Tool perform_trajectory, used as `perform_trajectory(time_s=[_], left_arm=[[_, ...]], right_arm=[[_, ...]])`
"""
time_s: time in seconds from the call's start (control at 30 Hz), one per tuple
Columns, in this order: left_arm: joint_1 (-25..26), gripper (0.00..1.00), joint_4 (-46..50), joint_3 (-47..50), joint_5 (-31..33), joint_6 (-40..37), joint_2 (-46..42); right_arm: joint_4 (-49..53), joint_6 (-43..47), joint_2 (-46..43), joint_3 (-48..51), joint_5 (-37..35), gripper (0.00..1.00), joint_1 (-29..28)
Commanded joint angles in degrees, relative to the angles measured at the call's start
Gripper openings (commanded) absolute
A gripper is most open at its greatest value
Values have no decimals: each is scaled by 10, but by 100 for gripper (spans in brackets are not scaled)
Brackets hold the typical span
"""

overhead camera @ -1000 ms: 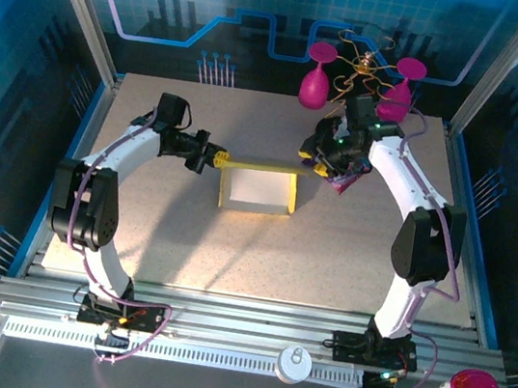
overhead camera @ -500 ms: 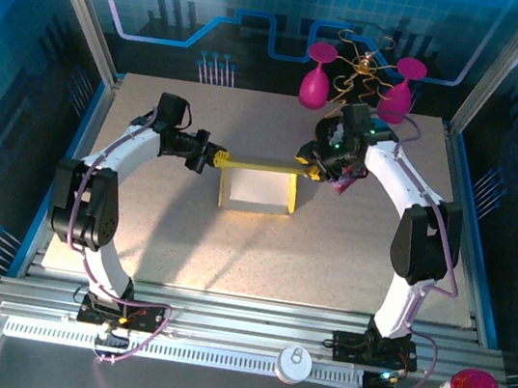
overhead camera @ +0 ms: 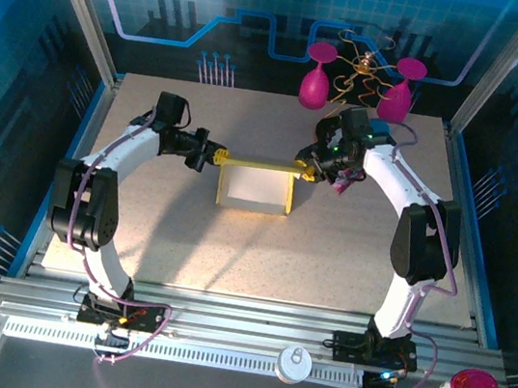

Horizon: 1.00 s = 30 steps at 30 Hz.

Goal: Fold the paper box

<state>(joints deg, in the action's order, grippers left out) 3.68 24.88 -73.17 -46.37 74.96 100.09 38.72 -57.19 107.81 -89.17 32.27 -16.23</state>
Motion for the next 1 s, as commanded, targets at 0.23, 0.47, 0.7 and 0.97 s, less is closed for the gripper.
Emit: perform_trajectory(time_s=[0.23, 0.47, 0.7, 0.97], left_arm=[[-1, 0, -18, 11, -21, 5, -4], [-2, 0, -20, 11, -20, 3, -1], [-2, 0, -30, 20, -17, -24, 2], [-4, 5, -4, 39, -5, -101, 17]], right_arm=[[-11, -26, -8, -5, 35, 24, -17], [14, -3, -6, -20, 23, 20, -19], [49, 71, 2, -15, -22, 19, -30], [52, 139, 9, -3, -86, 19, -56]])
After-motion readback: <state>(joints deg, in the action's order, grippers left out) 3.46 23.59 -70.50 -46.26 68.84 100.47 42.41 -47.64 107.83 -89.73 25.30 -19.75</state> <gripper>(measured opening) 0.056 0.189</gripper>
